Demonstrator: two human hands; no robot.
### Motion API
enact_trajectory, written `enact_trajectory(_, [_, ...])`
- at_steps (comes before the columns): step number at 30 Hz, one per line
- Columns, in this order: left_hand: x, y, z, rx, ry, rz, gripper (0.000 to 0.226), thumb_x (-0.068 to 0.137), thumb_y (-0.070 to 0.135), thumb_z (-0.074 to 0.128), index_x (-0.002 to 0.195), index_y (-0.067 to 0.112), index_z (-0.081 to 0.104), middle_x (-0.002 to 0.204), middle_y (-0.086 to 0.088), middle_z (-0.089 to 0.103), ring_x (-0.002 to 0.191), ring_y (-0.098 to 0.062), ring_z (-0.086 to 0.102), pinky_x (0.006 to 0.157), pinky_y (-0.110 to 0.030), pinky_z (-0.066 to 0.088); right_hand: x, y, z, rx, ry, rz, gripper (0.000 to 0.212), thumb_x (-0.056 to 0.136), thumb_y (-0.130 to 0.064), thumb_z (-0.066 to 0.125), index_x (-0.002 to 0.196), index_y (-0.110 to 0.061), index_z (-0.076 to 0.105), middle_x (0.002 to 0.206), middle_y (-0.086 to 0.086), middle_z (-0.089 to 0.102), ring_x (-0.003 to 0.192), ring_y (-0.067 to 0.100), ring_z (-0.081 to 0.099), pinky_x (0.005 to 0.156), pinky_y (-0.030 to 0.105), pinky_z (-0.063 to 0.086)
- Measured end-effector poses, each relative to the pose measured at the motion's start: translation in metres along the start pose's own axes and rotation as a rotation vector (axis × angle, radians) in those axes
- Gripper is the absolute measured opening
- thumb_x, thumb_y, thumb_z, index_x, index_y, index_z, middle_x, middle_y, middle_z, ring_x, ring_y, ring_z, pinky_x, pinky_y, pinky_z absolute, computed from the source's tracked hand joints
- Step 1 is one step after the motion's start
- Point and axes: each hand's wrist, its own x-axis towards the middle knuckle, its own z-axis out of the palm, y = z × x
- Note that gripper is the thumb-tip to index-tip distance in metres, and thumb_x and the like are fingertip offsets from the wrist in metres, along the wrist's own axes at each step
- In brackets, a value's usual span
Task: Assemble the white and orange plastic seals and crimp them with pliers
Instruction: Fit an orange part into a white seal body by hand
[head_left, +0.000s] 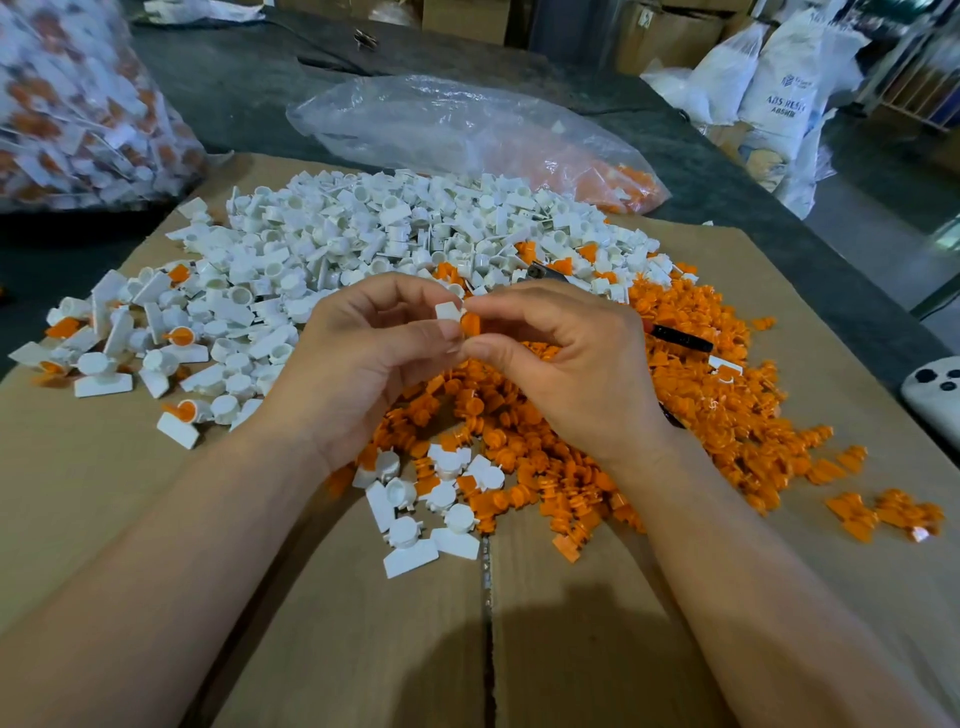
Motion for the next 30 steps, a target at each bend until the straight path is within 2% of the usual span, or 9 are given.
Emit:
enact_trajectory(3, [-0.0016,0.0000,0.0015,0.032,0.004,0.014,0.018,0.059,0.005,0.064,0.077,0.005,0.063,0.064,-0.003,0.067,0.061,-0.013,0.067,0.058,-0.020,0.056,-0.0001,0.0007,-0.0005,0.030,0.005,0.040,0.028,0.075,-0.015,0.069,0.100,-0.003,0.070,0.090,0.006,0.070,0.085,0.014,0.066,0.075,0.034,0.055])
enact_trajectory(9, [-0.0024,0.0004,0.0025,0.002,0.019,0.019,0.016,0.059,0.004,0.065,0.075,0.005,0.064,0.062,-0.004,0.067,0.056,-0.014,0.067,0.052,-0.017,0.053,0.0010,0.0040,-0.0020,0.095,-0.020,0.051,0.029,0.076,-0.012,0.068,0.103,-0.001,0.067,0.089,-0.005,0.064,0.087,0.011,0.065,0.078,0.028,0.054])
enact_trajectory(12, [-0.0029,0.0006,0.0031,-0.003,0.027,0.004,0.016,0.059,0.004,0.064,0.075,0.004,0.064,0.059,-0.004,0.066,0.053,-0.013,0.066,0.050,-0.015,0.052,0.0008,0.0054,-0.0027,0.136,-0.022,0.078,0.030,0.075,-0.013,0.068,0.103,-0.002,0.067,0.088,-0.005,0.065,0.085,0.008,0.066,0.077,0.025,0.054])
enact_trajectory(16, [-0.0041,0.0004,0.0038,0.006,0.032,-0.010,0.016,0.058,0.004,0.064,0.074,0.004,0.064,0.059,-0.003,0.066,0.053,-0.011,0.065,0.049,-0.015,0.051,0.0010,0.0056,-0.0033,0.117,-0.025,0.057,0.031,0.073,-0.015,0.069,0.102,-0.004,0.066,0.087,-0.008,0.063,0.085,0.007,0.065,0.076,0.026,0.055])
enact_trajectory(20, [-0.0038,-0.0005,0.0033,-0.009,0.037,0.002,0.012,0.056,0.003,0.065,0.064,0.011,0.069,0.060,-0.004,0.067,0.054,-0.013,0.066,0.050,-0.016,0.053,0.0001,0.0060,-0.0010,0.118,-0.005,0.090,0.029,0.071,-0.016,0.070,0.097,-0.001,0.069,0.086,-0.004,0.066,0.083,0.009,0.066,0.074,0.029,0.055])
enact_trajectory(23, [-0.0037,-0.0006,0.0028,0.020,0.027,0.019,0.012,0.054,0.005,0.066,0.061,0.014,0.071,0.061,-0.004,0.066,0.055,-0.014,0.067,0.051,-0.017,0.053,-0.0006,0.0059,-0.0001,0.111,0.010,0.093,0.027,0.071,-0.014,0.071,0.094,-0.001,0.070,0.084,-0.007,0.063,0.083,0.008,0.065,0.073,0.027,0.055])
enact_trajectory(27, [-0.0043,0.0004,0.0027,0.074,0.015,0.041,0.013,0.054,0.006,0.066,0.059,0.016,0.073,0.060,-0.002,0.067,0.055,-0.013,0.067,0.052,-0.016,0.053,0.0001,0.0054,-0.0007,0.075,0.000,0.045,0.026,0.070,-0.012,0.071,0.092,0.000,0.071,0.086,0.006,0.071,0.086,0.011,0.064,0.074,0.028,0.054])
enact_trajectory(30, [-0.0046,0.0009,0.0030,0.075,0.024,0.036,0.012,0.054,0.004,0.066,0.058,0.014,0.071,0.060,-0.004,0.068,0.054,-0.014,0.067,0.051,-0.017,0.053,0.0007,0.0055,-0.0014,0.035,-0.023,-0.007,0.024,0.071,-0.011,0.071,0.092,0.000,0.071,0.086,0.009,0.072,0.086,0.011,0.063,0.074,0.027,0.053])
